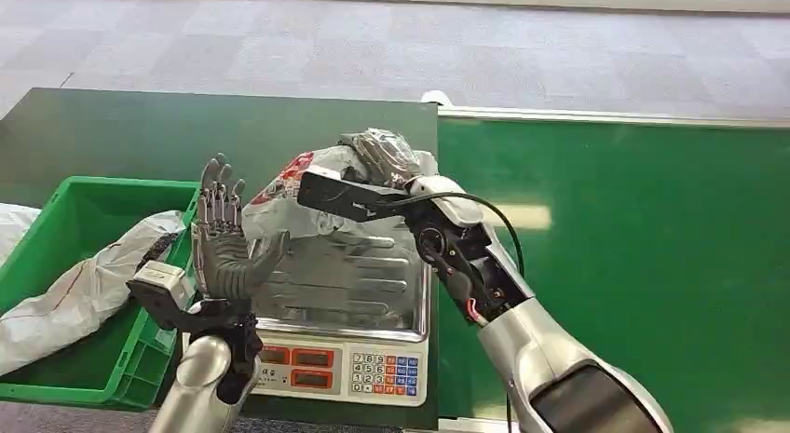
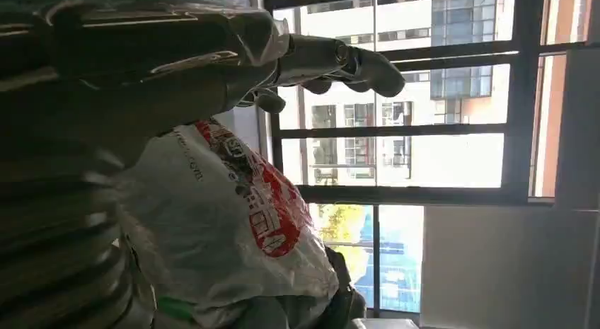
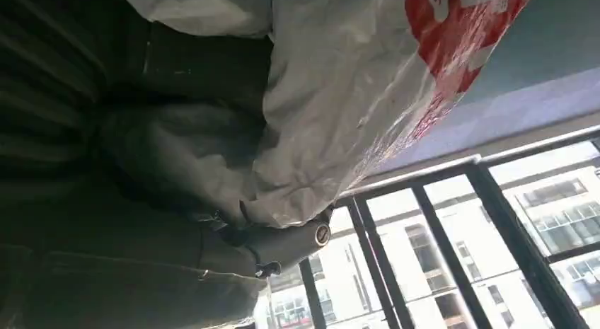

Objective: Moved the parcel from conveyor to table for the left to box.

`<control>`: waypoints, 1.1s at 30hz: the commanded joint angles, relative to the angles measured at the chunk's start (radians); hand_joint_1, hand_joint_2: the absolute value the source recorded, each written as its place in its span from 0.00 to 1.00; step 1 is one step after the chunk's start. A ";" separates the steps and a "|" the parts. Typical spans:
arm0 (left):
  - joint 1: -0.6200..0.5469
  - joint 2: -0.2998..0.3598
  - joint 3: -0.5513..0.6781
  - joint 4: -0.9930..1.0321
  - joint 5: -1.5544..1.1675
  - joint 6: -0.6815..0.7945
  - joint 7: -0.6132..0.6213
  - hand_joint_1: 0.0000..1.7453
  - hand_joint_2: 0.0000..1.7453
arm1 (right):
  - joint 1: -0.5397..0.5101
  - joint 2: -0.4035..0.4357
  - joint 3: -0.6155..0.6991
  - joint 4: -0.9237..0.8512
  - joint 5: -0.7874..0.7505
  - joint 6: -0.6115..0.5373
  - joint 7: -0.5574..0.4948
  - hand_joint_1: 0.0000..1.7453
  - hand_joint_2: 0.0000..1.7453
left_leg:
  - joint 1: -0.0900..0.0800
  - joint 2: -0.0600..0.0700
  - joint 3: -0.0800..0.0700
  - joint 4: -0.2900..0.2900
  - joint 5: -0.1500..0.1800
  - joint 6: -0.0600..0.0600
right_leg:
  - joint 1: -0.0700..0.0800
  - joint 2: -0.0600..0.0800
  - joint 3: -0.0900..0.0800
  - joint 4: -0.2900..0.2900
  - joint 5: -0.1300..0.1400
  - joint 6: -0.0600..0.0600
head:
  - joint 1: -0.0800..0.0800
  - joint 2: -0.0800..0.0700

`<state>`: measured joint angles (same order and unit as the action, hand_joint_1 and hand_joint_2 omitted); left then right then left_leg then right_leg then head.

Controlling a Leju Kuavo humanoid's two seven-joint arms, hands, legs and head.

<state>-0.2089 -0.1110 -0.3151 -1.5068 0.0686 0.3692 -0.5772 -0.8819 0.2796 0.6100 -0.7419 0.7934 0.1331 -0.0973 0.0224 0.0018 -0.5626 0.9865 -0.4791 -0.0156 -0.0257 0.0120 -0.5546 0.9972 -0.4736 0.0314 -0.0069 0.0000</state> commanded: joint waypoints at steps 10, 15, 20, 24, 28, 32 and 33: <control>-0.030 0.023 0.025 0.015 0.127 0.154 -0.065 0.00 1.00 | -0.067 0.031 0.136 0.113 -0.123 -0.011 -0.003 0.00 1.00 | 0.000 0.000 -0.001 0.001 0.000 0.001 | 0.000 0.000 -0.002 0.001 0.000 -0.002 | 0.000 0.000; 0.010 0.025 0.044 -0.013 0.125 0.163 -0.069 0.00 1.00 | -0.029 -0.030 0.099 0.008 -0.163 -0.063 -0.017 0.00 1.00 | 0.000 0.000 -0.001 0.000 0.001 0.001 | 0.000 -0.001 -0.001 0.000 0.001 -0.002 | 0.000 0.000; 0.026 0.042 0.049 -0.026 0.128 0.163 -0.075 0.00 1.00 | 0.029 -0.106 0.036 -0.178 -0.211 -0.062 0.004 0.00 1.00 | 0.000 -0.003 -0.001 0.000 0.001 0.001 | 0.001 -0.003 0.000 -0.001 0.000 -0.002 | 0.000 0.000; 0.038 0.039 0.048 -0.018 0.122 0.163 -0.077 0.00 1.00 | 0.064 -0.118 -0.011 -0.236 -0.218 -0.093 0.003 0.00 1.00 | 0.000 -0.003 0.000 -0.001 0.001 0.002 | 0.001 -0.004 0.001 -0.001 0.000 -0.002 | 0.000 0.000; 0.040 0.039 0.047 -0.018 0.121 0.162 -0.078 0.00 1.00 | 0.066 -0.117 -0.011 -0.237 -0.218 -0.093 0.002 0.00 1.00 | 0.000 -0.001 -0.001 0.000 0.000 0.001 | 0.001 -0.002 -0.001 -0.001 0.000 -0.002 | 0.000 0.000; 0.055 0.045 0.039 -0.012 0.103 0.100 -0.060 0.00 1.00 | 0.141 -0.133 -0.105 -0.357 -0.250 -0.182 -0.068 0.00 1.00 | 0.000 -0.002 -0.001 0.000 0.001 0.001 | 0.000 -0.002 0.000 -0.001 0.000 -0.002 | 0.000 0.000; 0.071 0.041 0.049 -0.017 0.094 0.073 -0.061 0.00 1.00 | 0.190 -0.151 -0.154 -0.445 -0.283 -0.206 -0.117 0.00 1.00 | 0.000 -0.003 -0.001 -0.001 0.001 0.002 | 0.001 -0.004 0.000 -0.001 0.000 -0.003 | 0.000 0.000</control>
<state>-0.1679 -0.0893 -0.2712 -1.5427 0.1907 0.5310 -0.6561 -0.8003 0.1987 0.6035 -0.9484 0.5768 0.0347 -0.0988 0.0224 0.0019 -0.5632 0.9871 -0.4790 -0.0157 -0.0257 0.0119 -0.5556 0.9969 -0.4735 0.0315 -0.0069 0.0000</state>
